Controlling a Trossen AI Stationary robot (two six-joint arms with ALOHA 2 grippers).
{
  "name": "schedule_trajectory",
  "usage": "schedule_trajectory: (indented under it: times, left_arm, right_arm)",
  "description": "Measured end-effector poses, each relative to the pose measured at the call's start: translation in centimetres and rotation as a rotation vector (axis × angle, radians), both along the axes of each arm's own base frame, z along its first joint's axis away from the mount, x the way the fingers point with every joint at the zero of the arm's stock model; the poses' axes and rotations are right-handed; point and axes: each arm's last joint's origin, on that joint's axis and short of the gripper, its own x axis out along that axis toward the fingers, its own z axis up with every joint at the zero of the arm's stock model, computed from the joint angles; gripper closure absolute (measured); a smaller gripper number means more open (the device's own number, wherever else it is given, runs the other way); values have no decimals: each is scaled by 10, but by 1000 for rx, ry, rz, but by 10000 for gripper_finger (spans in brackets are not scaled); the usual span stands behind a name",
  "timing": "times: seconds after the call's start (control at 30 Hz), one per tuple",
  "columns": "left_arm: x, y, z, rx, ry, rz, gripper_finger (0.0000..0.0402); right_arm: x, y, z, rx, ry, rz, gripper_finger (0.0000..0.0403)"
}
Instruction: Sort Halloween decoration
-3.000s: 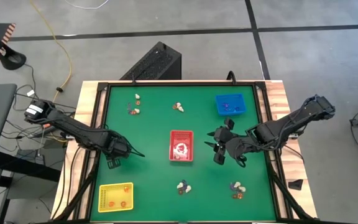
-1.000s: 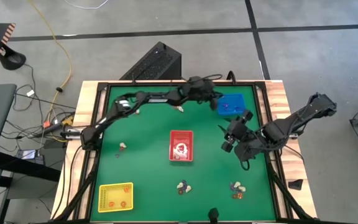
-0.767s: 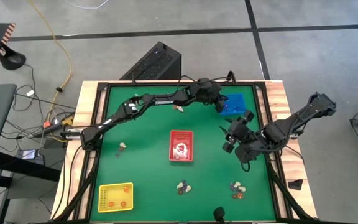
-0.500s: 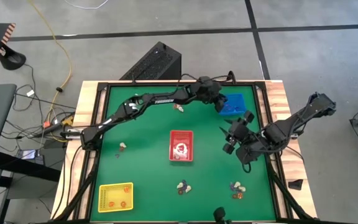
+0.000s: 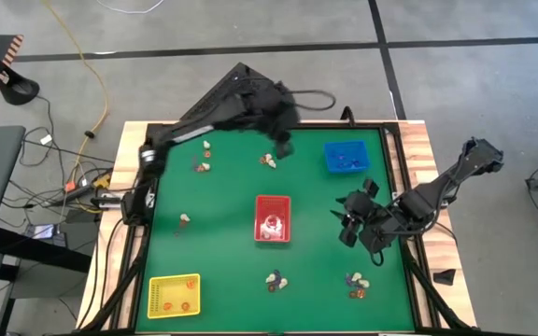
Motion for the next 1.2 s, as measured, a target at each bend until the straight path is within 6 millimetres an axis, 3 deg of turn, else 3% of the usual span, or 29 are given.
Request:
schedule_trajectory:
  times: [0.13, 0.23, 0.3, 0.47, 0.6, 0.77, 0.8, 0.87, 1.2]
  left_arm:
    - [-40, -35, 21, 15, 138, 22, 302]
    - [-81, -70, 51, 39, 60, -11, 313]
    - [-105, -91, 58, 64, -20, -40, 320]
    - [-144, -139, 22, 102, -249, -178, 334]
    - [-180, -172, -6, 134, -570, -339, 339]
    - [-205, -189, -65, 200, -742, -451, 340]
    - [-210, -189, -68, 207, -779, -457, 340]
    - [-219, -188, -68, 245, -853, -456, 340]
    - [-241, -184, -67, 174, -814, -467, 340]
  right_arm:
    - [0, 3, -10, 78, -7, -8, 207]
    - [4, 4, -15, 168, 9, -8, 207]
    - [7, 7, -20, 252, 35, -14, 207]
    - [18, 31, -39, 483, 206, 22, 207]
    - [27, 46, -55, 737, 409, -43, 207]
    - [32, 57, -73, 953, 628, -177, 207]
    - [33, 58, -76, 964, 650, -193, 207]
    - [35, 60, -82, 972, 680, -227, 207]
    - [43, 72, -113, 1004, 890, -278, 207]
